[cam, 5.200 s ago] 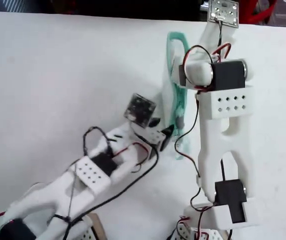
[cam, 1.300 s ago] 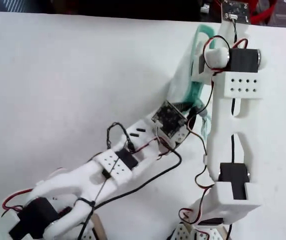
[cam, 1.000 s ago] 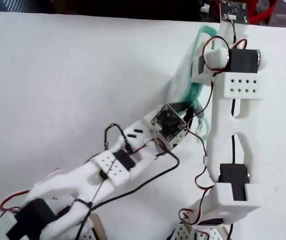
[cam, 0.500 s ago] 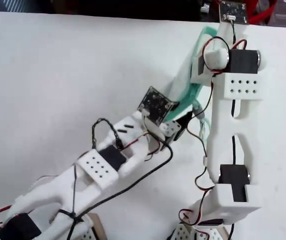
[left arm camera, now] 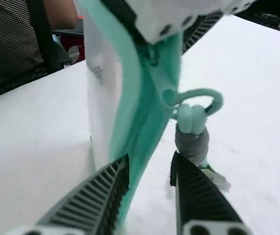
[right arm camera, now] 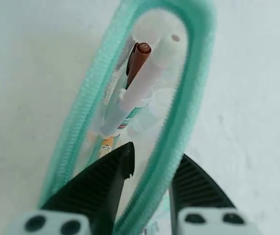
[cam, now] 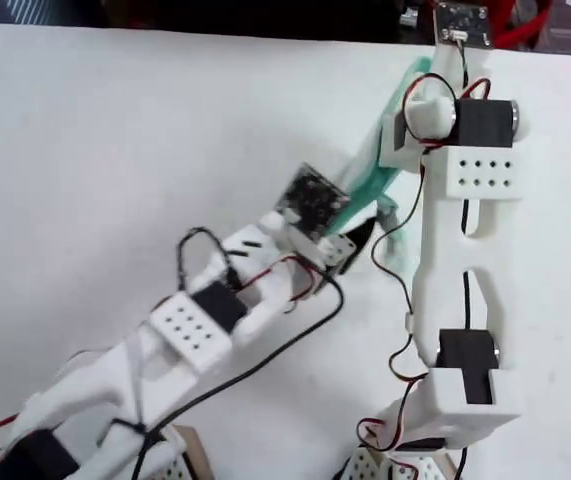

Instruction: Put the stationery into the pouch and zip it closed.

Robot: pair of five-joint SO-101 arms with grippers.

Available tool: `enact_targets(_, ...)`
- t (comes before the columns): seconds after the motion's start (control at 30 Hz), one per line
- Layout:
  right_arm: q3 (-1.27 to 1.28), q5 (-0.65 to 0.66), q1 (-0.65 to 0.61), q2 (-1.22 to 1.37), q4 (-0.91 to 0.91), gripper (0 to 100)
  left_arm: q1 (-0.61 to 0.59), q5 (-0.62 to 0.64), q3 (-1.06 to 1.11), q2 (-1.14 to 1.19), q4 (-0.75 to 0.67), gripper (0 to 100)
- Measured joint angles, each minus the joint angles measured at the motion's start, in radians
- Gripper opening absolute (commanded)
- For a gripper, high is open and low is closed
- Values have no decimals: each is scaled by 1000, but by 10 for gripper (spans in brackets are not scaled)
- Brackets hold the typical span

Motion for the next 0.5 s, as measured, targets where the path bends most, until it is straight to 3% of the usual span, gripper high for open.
enact_targets(0.23, 2, 0, -15, -2, 2, 98, -74, -2, 11, -89, 3, 173)
enact_targets(0.5, 0, 0, -37, 2, 2, 98, -74, -2, -60, 60, 2, 173)
